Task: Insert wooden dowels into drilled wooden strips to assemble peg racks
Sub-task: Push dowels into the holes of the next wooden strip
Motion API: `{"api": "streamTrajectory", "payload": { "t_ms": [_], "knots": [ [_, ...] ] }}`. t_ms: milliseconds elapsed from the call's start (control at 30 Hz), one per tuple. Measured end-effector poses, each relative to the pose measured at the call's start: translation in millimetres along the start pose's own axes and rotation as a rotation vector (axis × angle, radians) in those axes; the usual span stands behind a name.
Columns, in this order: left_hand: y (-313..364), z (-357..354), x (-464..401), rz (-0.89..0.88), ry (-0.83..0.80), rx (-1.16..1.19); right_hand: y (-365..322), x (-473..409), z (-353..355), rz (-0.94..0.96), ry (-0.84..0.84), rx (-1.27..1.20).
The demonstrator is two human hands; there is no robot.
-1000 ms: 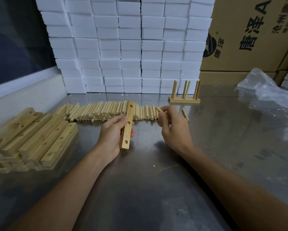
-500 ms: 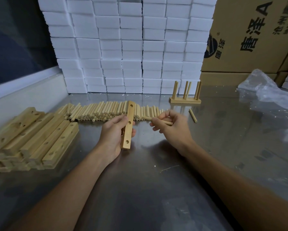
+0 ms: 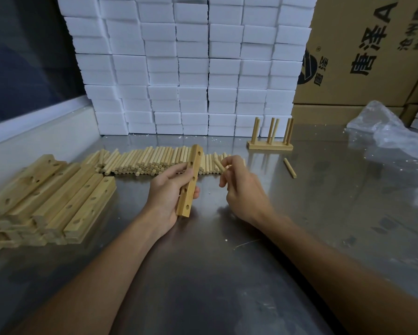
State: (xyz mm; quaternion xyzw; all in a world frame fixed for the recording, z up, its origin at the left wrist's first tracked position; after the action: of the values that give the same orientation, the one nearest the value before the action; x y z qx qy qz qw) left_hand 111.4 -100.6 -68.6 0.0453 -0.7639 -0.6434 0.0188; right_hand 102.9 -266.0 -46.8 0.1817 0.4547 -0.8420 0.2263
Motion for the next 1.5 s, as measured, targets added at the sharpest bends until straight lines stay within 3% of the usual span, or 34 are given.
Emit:
{"api": "streamTrajectory", "payload": {
  "t_ms": [167,433,600,1100,1500],
  "knots": [
    [4,-3,4,-0.030,-0.051,-0.022,-2,0,1,0.042,0.032,0.026],
    [5,-8,6,-0.048,-0.147,-0.052,-8,-4,12,0.026,0.270,0.038],
    [4,-8,6,-0.041,-0.177,-0.068,-15,-8,16,0.076,0.334,0.108],
    [4,-8,7,-0.059,-0.166,-0.116,-27,-15,12,0.198,0.141,0.316],
    [1,-10,7,-0.088,-0.033,-0.142,-50,-25,8,0.304,-0.089,0.528]
  ]
}}
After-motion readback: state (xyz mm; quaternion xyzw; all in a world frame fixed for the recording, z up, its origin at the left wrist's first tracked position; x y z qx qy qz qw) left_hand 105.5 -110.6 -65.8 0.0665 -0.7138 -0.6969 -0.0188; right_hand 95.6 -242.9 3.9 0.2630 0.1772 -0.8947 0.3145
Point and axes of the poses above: each hand's wrist, its own x-axis away from the middle knuckle, its own z-axis out of the back of the hand, y = z × x, the point moved 5 cm from there along -x, towards the middle knuckle, and after that the axes turned 12 degrees about -x, right-handed, at the moved point
